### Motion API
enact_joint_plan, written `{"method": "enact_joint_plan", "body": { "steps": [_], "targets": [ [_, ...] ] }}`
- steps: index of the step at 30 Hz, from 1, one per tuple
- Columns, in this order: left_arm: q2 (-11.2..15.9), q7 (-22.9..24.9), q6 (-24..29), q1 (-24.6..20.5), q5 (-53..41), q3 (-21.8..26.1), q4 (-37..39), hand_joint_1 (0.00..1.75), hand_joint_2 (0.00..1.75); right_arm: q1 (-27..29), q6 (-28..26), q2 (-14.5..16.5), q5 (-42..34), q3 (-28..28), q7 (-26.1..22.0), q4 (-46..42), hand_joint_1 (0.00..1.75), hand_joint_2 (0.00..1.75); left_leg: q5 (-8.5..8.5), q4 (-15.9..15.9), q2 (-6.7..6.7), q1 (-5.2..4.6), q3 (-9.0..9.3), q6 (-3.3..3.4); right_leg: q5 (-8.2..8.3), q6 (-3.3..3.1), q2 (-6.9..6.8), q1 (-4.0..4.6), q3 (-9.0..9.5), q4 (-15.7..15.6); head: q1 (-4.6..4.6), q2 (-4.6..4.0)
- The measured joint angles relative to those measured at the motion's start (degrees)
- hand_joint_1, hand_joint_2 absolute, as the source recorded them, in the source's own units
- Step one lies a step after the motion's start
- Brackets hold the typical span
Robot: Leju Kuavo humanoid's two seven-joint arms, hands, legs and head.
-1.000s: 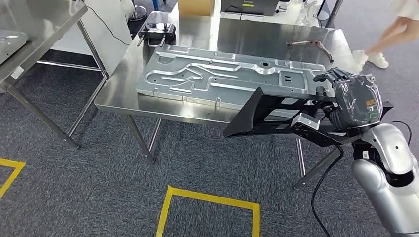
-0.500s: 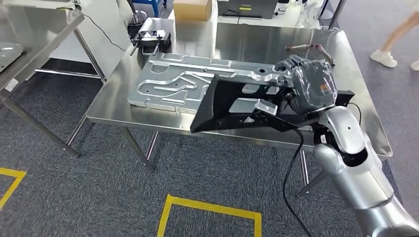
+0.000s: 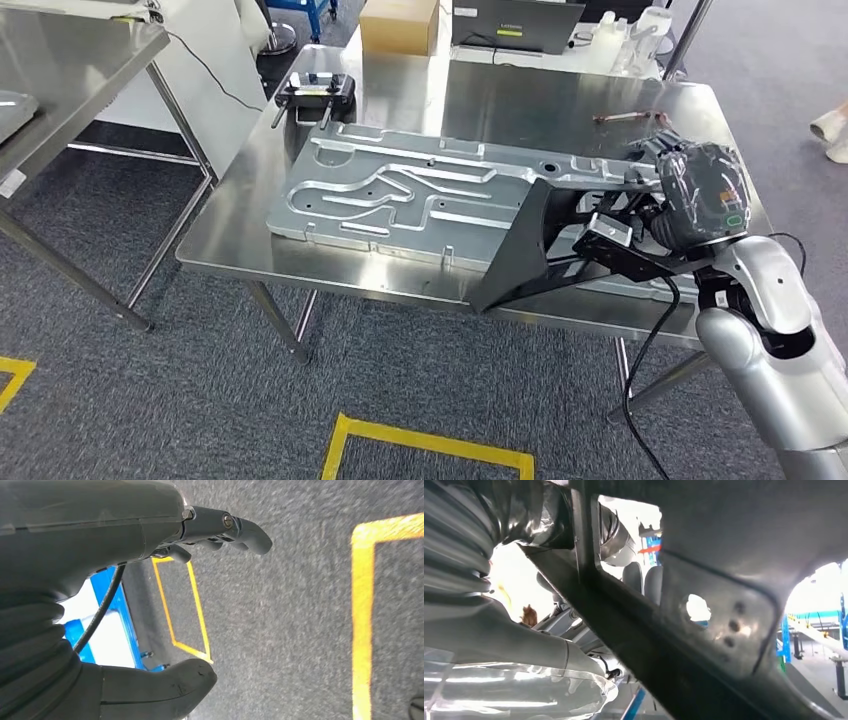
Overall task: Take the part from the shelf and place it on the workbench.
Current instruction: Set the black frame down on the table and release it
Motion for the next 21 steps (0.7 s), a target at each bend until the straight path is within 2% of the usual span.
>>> {"method": "enact_joint_plan", "body": {
  "steps": [1, 3, 4, 5, 6, 8, 9, 10, 13, 14, 15, 17, 19, 20, 21],
  "targets": [
    [-0.1, 0.0, 0.1, -0.1, 0.0, 0.0, 0.0, 0.0, 1.75, 0.2, 0.1, -0.2, 0.0, -0.4, 0.0, -0.1, 1.75, 1.75, -0.19, -0.1, 0.04, -0.04, 0.38, 0.32, -1.13, 0.08, 0.03, -0.02, -1.68, 2.8, 0.01, 0.0],
    [-0.3, 0.0, 0.3, -0.3, 0.0, 0.1, 0.0, 0.0, 1.75, 0.7, 0.3, -0.4, 0.0, -1.0, 0.0, -0.1, 1.75, 1.75, -0.82, -0.1, 0.0, -0.23, 0.9, 0.74, -4.05, 0.15, 0.1, 0.05, -6.37, 9.2, 0.01, 0.0],
    [-0.4, 0.1, 0.3, -0.3, 0.0, 0.1, 0.0, 0.0, 1.75, 1.0, 0.3, -0.5, 0.0, -1.3, 0.0, -0.1, 1.75, 1.75, -1.2, -0.1, -0.06, -0.34, 1.26, 0.85, -4.82, 0.2, 0.12, 0.08, -8.25, 11.0, 0.01, 0.0],
    [-0.6, 0.1, 0.4, -0.3, 0.0, 0.1, 0.0, 0.0, 1.75, 1.4, 0.4, -0.6, 0.0, -1.4, 0.0, -0.1, 1.75, 1.75, -1.61, -0.1, -0.12, -0.44, 1.72, 0.9, -4.47, 0.18, 0.13, 0.09, -9.3, 11.2, 0.0, 0.0],
    [-0.7, 0.2, 0.4, -0.3, 0.0, 0.1, 0.0, 0.0, 1.75, 1.6, 0.4, -0.7, 0.0, -1.6, -0.1, -0.1, 1.75, 1.75, -2.06, -0.1, -0.19, -0.53, 2.34, 0.89, -2.69, 0.04, 0.13, 0.12, -9.31, 9.2, 0.0, 0.0],
    [-0.9, 0.3, 0.4, -0.3, 0.0, 0.1, 0.0, 0.0, 1.75, 1.8, 0.4, -0.8, 0.0, -2.0, -0.1, -0.1, 1.75, 1.75, -3.03, -0.1, -0.3, -0.65, 3.71, 0.69, 2.68, -0.62, 0.11, 0.4, -7.58, 2.4, -0.01, 0.01],
    [-1.0, 0.3, 0.5, -0.3, 0.0, 0.2, 0.0, 0.0, 1.75, 1.8, 0.5, -0.9, 0.0, -2.1, -0.1, -0.1, 1.75, 1.75, -3.49, -0.1, -0.38, -0.7, 4.21, 0.44, 4.12, -0.97, 0.08, 0.64, -6.79, -0.5, 0.0, 0.01],
    [-1.0, 0.3, 0.5, -0.4, 0.0, 0.2, 0.0, 0.0, 1.75, 1.9, 0.5, -1.0, 0.0, -2.3, -0.1, -0.1, 1.75, 1.75, -3.93, -0.2, -0.43, -0.72, 4.45, 0.09, 4.87, -1.32, 0.08, 0.89, -6.28, -2.1, 0.0, 0.01],
    [-1.2, 0.4, 0.6, -0.4, 0.0, 0.2, 0.0, 0.0, 1.75, 2.1, 0.6, -1.3, 0.0, -2.9, -0.1, -0.1, 1.75, 1.75, -4.43, 0.5, -0.37, -0.8, 5.09, -1.03, 5.07, -2.34, 0.22, 0.94, -5.31, -3.2, -0.02, 0.0],
    [-1.2, 0.5, 0.6, -0.4, 0.0, 0.2, 0.0, 0.0, 1.75, 2.2, 0.6, -1.4, 0.0, -3.2, -0.2, -0.1, 1.75, 1.75, -4.58, 1.5, -0.29, -0.82, 5.06, -1.27, 5.12, -2.67, 0.24, 0.75, -4.78, -3.4, -0.02, -0.01],
    [-1.3, 0.5, 0.7, -0.5, 0.0, 0.2, 0.0, 0.0, 1.75, 2.2, 0.6, -1.4, 0.0, -3.5, -0.2, -0.1, 1.75, 1.75, -5.13, 3.2, -0.23, -0.75, 4.28, -1.55, 4.95, -2.96, 0.21, 0.58, -4.22, -3.6, -0.03, -0.01],
    [-1.3, 0.5, 0.7, -0.6, -0.1, 0.2, 0.0, 0.0, 1.75, 2.6, 0.6, -1.5, 0.0, -4.0, -0.2, -0.1, 1.75, 1.75, -7.45, 9.6, -0.1, -0.37, 0.54, -2.17, 4.39, -3.28, 0.18, 0.44, -3.4, -3.7, -0.07, -0.01],
    [-1.3, 0.5, 0.8, -0.6, -0.3, 0.2, 0.0, 0.0, 1.75, 3.3, 0.6, -1.5, 0.0, -4.5, -0.2, -0.1, 1.75, 1.75, -9.94, 15.2, -0.05, 0.07, -3.89, -2.72, 3.59, -3.25, 0.2, 0.39, -2.68, -3.7, -0.08, -0.01],
    [-1.4, 0.5, 0.8, -0.5, -0.3, 0.2, 0.0, 0.0, 1.75, 3.6, 0.6, -1.5, 0.0, -4.6, -0.3, -0.1, 1.75, 1.75, -9.96, 15.6, -0.03, 0.21, -5.09, -2.8, 3.15, -3.16, 0.23, 0.34, -2.18, -3.7, -0.08, 0.0],
    [-1.4, 0.5, 0.8, -0.4, -0.4, 0.2, 0.0, 0.0, 1.75, 3.9, 0.6, -1.5, 0.0, -4.7, -0.3, -0.1, 1.75, 1.75, -8.62, 14.0, -0.01, 0.31, -5.34, -2.85, 2.64, -3.03, 0.25, 0.26, -1.54, -3.7, -0.08, 0.01]
  ]
}}
